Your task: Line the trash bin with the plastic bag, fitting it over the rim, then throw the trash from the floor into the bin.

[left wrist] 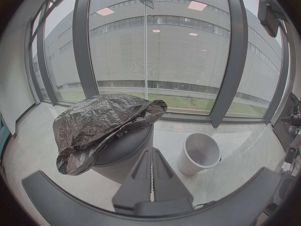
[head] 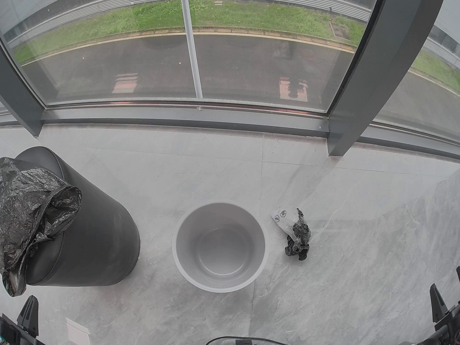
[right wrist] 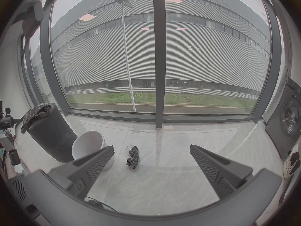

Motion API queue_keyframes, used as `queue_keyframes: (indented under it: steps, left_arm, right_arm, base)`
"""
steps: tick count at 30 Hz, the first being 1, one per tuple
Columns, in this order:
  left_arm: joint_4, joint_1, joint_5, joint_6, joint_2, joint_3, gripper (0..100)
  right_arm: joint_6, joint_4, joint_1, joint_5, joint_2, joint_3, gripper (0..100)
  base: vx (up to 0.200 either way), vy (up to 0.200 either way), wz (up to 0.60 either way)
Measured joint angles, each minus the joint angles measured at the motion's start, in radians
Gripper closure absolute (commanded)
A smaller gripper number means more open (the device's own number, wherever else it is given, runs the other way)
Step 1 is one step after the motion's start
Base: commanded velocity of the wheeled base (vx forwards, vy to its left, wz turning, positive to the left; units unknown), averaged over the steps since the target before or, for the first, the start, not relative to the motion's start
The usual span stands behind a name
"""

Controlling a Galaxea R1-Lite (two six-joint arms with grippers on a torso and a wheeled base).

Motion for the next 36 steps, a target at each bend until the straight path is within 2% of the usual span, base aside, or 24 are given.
queue_keyframes:
  steps: [13,18,22,28,36]
  left_arm:
    - [-0.002,0.000,-0.002,0.008,0.000,0.000,100]
    - [-0.008,-0.001,-0.014,0.000,0.000,-0.004,100]
    - [0.011,-0.004,-0.045,-0.017,0.023,-0.074,100]
    - [0.054,-0.006,-0.133,0.029,0.099,-0.295,100]
    - [0.082,-0.009,-0.188,0.186,0.248,-0.402,100]
  right_arm:
    - [0.004,-0.029,0.000,-0.005,0.000,-0.005,0]
    - [0.010,-0.049,-0.004,-0.005,0.010,-0.117,0]
    - [-0.013,-0.056,-0.014,0.039,0.038,-0.192,0]
    - [-0.011,-0.100,-0.013,0.153,0.161,-0.262,0]
    - [0.029,-0.375,0.058,0.209,0.497,-0.319,0]
  base:
    - [0.000,0.000,0.00]
    - [0.000,0.000,0.00]
    - [0.000,0.000,0.00]
    - [0.000,0.000,0.00]
    - [0.000,0.000,0.00]
